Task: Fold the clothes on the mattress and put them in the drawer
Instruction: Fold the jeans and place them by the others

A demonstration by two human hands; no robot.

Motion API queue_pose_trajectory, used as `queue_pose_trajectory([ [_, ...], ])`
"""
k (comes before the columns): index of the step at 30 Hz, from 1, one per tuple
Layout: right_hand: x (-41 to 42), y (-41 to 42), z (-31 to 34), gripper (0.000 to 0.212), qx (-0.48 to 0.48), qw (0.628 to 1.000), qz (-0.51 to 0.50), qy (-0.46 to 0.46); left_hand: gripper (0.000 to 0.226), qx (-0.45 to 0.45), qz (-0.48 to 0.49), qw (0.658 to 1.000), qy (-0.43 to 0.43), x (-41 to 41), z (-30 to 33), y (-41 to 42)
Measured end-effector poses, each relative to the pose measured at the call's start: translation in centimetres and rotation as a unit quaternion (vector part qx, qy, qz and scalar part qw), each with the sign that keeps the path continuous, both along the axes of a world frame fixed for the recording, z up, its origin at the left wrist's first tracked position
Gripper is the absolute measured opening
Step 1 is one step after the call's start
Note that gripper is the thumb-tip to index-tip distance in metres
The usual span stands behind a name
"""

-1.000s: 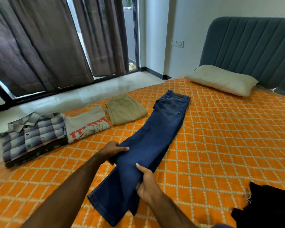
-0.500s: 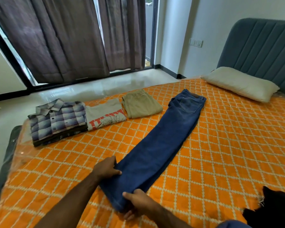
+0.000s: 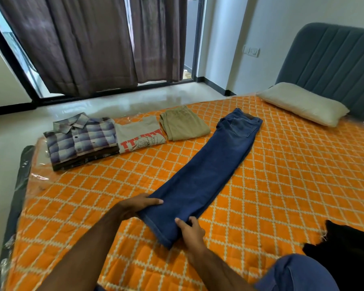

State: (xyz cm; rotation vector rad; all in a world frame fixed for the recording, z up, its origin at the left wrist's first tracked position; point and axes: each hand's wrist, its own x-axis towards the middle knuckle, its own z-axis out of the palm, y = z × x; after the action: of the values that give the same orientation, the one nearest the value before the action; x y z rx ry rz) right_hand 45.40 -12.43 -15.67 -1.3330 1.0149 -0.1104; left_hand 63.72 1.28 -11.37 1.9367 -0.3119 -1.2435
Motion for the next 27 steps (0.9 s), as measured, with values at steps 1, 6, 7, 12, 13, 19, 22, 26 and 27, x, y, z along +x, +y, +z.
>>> queue_pose_trajectory([
  [1, 0.0, 0.6, 0.4, 0.015, 0.036, 0.999, -0.013, -0.032, 0.064, -0.004, -0.001, 1.000, 0.020, -0.2, 0.7, 0.3],
  [6, -0.9, 0.8, 0.8, 0.025, 0.094, 0.992, 0.023, -0.078, 0.054, 0.123, -0.132, 0.976, -0.121, -0.9, 1.9, 2.0],
  [7, -1.5, 1.0, 0.9, 0.032, 0.083, 0.993, 0.040, -0.071, 0.052, 0.132, -0.144, 0.973, -0.126, -1.4, 1.7, 2.4],
  [12, -5.1, 1.7, 1.3, 0.058, -0.098, 0.992, 0.050, -0.060, 0.055, 0.104, -0.071, 0.989, -0.081, -3.7, 1.4, 3.2],
  [13, -5.6, 1.9, 1.6, 0.056, -0.135, 0.987, 0.061, -0.067, 0.057, 0.087, -0.061, 0.992, -0.070, -3.9, 1.9, 3.2],
  [19, -7.4, 3.0, 4.6, 0.048, -0.225, 0.933, 0.267, -0.091, 0.081, 0.017, -0.059, 0.997, 0.047, -4.9, 5.4, 5.7],
  [22, -8.2, 3.0, 4.3, 0.059, -0.331, 0.876, 0.327, -0.129, 0.088, -0.055, -0.038, 0.993, 0.094, -5.5, 6.0, 7.6],
  [26, -8.0, 2.6, 5.6, 0.047, -0.580, 0.759, 0.276, -0.104, 0.064, -0.150, 0.002, 0.988, 0.021, -6.0, 6.3, 8.0],
  [27, -7.8, 2.5, 6.0, 0.042, -0.609, 0.734, 0.278, -0.115, 0.050, -0.150, 0.002, 0.989, 0.010, -6.1, 6.5, 7.8],
])
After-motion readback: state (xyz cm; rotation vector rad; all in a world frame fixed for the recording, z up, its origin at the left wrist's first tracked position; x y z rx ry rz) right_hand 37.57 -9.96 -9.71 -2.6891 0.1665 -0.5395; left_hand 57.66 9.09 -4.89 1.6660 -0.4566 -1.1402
